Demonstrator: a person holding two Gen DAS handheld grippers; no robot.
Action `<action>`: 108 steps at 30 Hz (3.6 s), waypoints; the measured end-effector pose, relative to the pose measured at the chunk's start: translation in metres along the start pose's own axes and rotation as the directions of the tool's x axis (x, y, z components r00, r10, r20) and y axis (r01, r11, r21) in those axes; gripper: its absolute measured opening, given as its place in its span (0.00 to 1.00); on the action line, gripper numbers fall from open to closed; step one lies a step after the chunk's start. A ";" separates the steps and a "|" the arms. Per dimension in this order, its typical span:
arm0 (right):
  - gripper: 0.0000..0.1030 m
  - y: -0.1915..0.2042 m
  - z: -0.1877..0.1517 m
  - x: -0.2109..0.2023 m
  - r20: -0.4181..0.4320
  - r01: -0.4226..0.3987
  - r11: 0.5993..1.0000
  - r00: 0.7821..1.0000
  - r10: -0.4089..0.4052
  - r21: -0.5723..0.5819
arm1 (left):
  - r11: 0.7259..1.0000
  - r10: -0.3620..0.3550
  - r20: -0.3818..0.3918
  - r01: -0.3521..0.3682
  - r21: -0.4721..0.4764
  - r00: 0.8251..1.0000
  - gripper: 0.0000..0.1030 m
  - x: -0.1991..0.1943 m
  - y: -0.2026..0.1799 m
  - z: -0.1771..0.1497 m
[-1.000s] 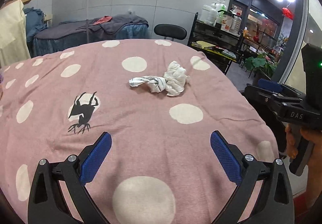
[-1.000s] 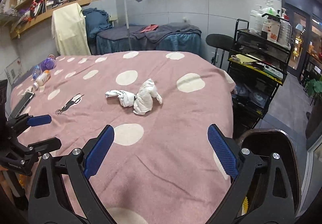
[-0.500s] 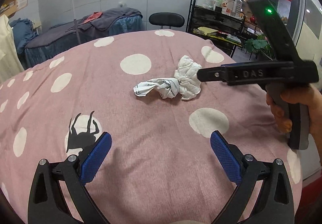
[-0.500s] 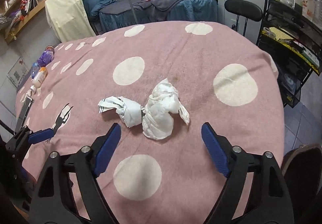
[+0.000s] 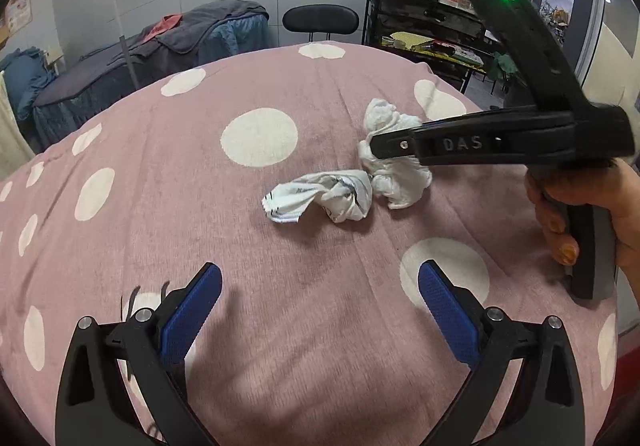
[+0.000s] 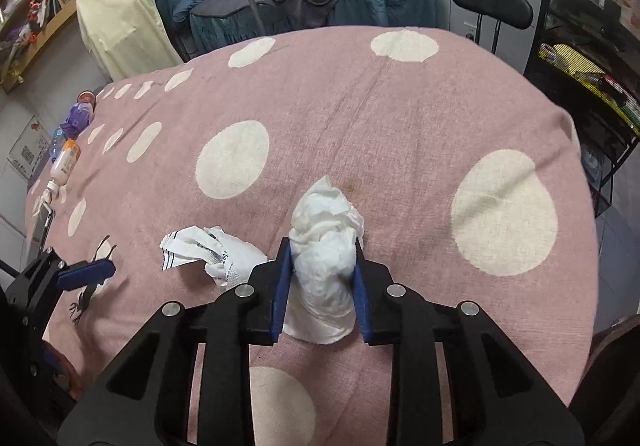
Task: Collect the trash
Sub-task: 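Grasp the white tissue with the right tool while the left tool grasps the striped white cloth, then carry the white tissue and striped cloth over the brown bin with both tools, then open the right tool to drop the tissue while the left tool drops the striped cloth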
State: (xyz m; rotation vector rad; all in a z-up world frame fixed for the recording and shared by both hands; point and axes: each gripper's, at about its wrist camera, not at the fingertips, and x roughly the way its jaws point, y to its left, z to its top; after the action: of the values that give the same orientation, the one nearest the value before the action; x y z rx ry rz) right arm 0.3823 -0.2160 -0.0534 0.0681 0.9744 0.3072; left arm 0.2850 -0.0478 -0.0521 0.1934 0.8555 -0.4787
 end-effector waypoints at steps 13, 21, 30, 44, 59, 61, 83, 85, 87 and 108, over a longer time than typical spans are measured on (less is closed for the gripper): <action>0.27 -0.022 -0.029 -0.072 0.121 -0.033 0.999 0.992 0.029 0.033 | 0.985 0.045 -0.121 -0.024 0.170 0.992 0.78 0.073 -0.026 0.051; 0.27 -0.021 -0.054 -0.113 0.217 0.013 1.000 0.976 -0.014 0.010 | 0.986 0.020 -0.111 -0.001 0.168 0.994 0.31 0.069 -0.031 0.047; 0.27 -0.032 -0.085 -0.146 0.300 0.062 0.998 0.952 -0.067 0.026 | 0.995 -0.016 0.007 0.015 0.103 1.000 0.28 0.020 -0.043 0.044; 0.27 -0.074 -0.157 -0.194 0.381 0.086 0.985 0.914 -0.137 0.148 | 0.992 -0.122 0.228 0.110 0.062 0.966 0.28 -0.057 -0.110 0.008; 0.27 -0.152 -0.229 -0.222 0.317 0.270 0.900 0.869 -0.381 0.341 | 0.952 -0.304 0.238 0.287 0.105 0.923 0.28 -0.062 -0.191 0.005; 0.28 -0.163 -0.237 -0.219 0.291 0.283 0.888 0.871 -0.397 0.362 | 0.946 -0.324 0.232 0.307 0.106 0.917 0.28 -0.061 -0.200 0.006; 0.70 -0.199 -0.290 -0.200 0.222 0.286 0.835 0.877 -0.426 0.470 | 0.908 -0.412 0.130 0.393 0.148 0.902 0.28 -0.035 -0.264 0.011; 0.71 -0.196 -0.291 -0.204 0.232 0.292 0.834 0.870 -0.435 0.469 | 0.902 -0.419 0.121 0.398 0.164 0.900 0.28 -0.034 -0.272 0.014; 0.73 -0.194 -0.291 -0.208 0.240 0.294 0.832 0.865 -0.442 0.470 | 0.900 -0.418 0.112 0.395 0.181 0.901 0.28 -0.031 -0.279 0.017; 0.78 -0.195 -0.308 -0.233 0.246 0.323 0.806 0.838 -0.487 0.497 | 0.889 -0.340 -0.064 0.343 0.303 0.938 0.49 0.022 -0.338 0.028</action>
State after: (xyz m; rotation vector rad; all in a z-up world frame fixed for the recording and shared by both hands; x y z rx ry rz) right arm 0.0512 -0.4939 -0.0779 0.3101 0.6450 -0.3335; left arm 0.1542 -0.3611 -0.0418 0.3361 0.8225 -0.9476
